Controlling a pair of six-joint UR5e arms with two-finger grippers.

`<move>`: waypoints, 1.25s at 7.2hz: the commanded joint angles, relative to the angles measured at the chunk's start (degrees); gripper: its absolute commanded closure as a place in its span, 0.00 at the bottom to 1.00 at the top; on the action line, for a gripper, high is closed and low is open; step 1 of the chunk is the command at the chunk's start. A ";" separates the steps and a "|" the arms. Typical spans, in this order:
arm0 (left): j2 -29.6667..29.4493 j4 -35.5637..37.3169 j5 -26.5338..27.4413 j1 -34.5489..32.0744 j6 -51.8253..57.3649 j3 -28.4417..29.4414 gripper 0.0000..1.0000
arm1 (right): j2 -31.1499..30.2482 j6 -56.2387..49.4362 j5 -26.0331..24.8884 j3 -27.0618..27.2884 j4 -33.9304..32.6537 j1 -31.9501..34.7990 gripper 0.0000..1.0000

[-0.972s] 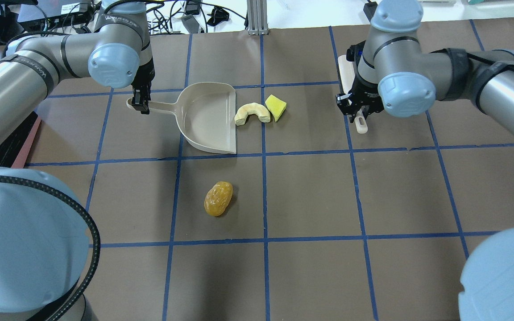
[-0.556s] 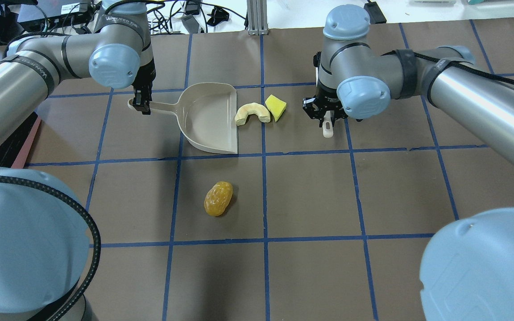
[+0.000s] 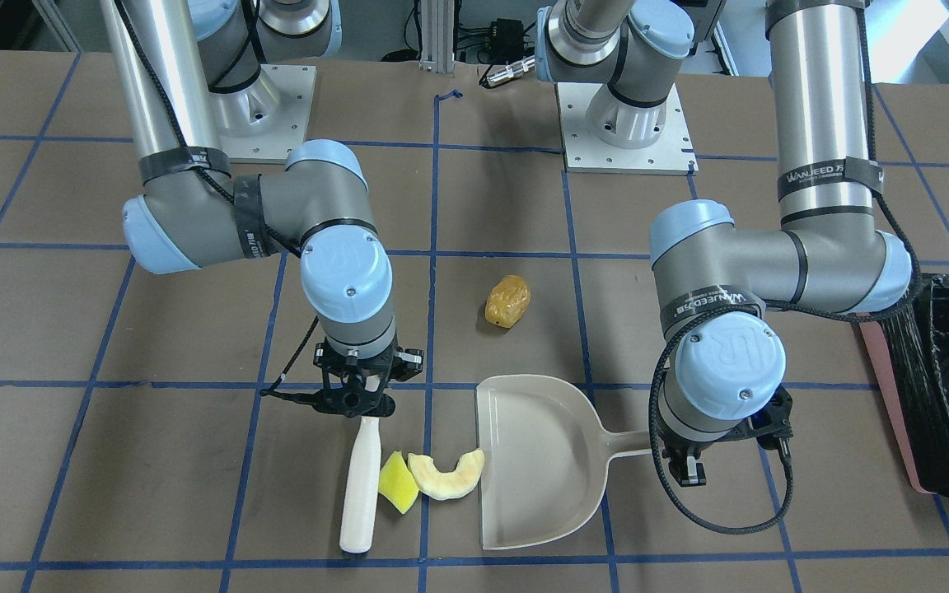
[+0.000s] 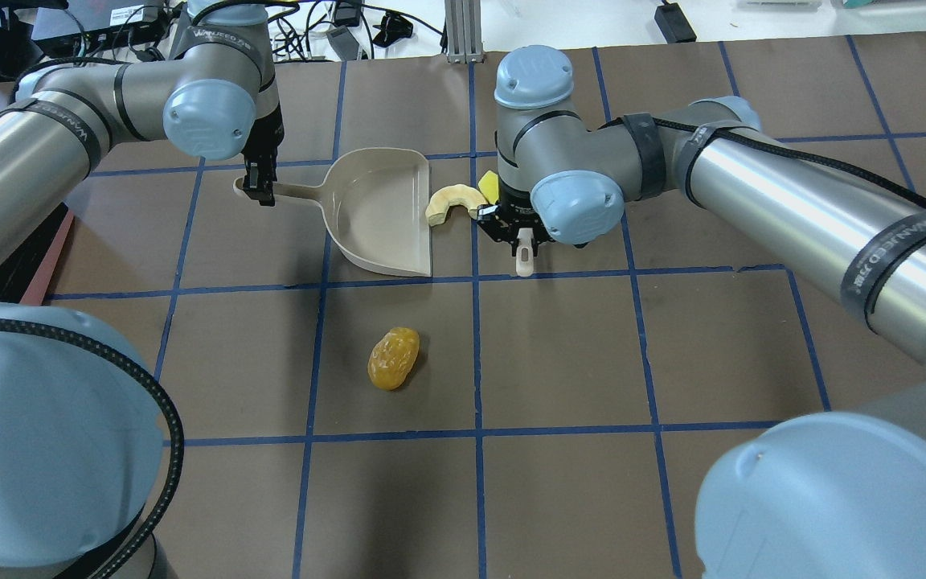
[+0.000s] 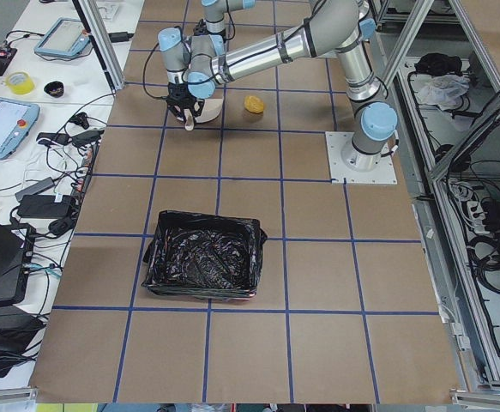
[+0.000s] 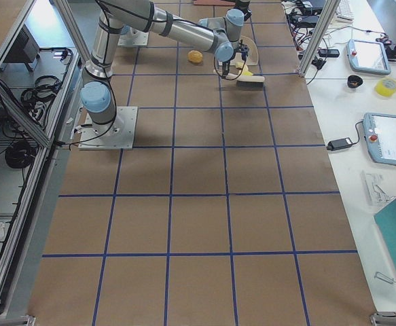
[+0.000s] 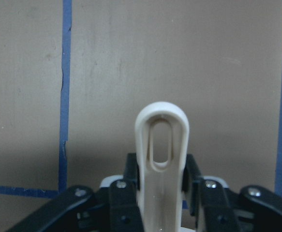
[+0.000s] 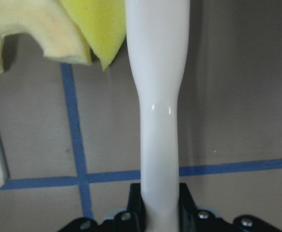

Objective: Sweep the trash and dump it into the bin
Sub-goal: 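Sweep the cream piece and yellow sponge into the dustpan with the brush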

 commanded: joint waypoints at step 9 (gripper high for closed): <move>-1.46 4.29 -11.63 -1.75 6.17 -0.90 1.00 | -1.65 3.80 3.46 -3.86 1.96 4.66 1.00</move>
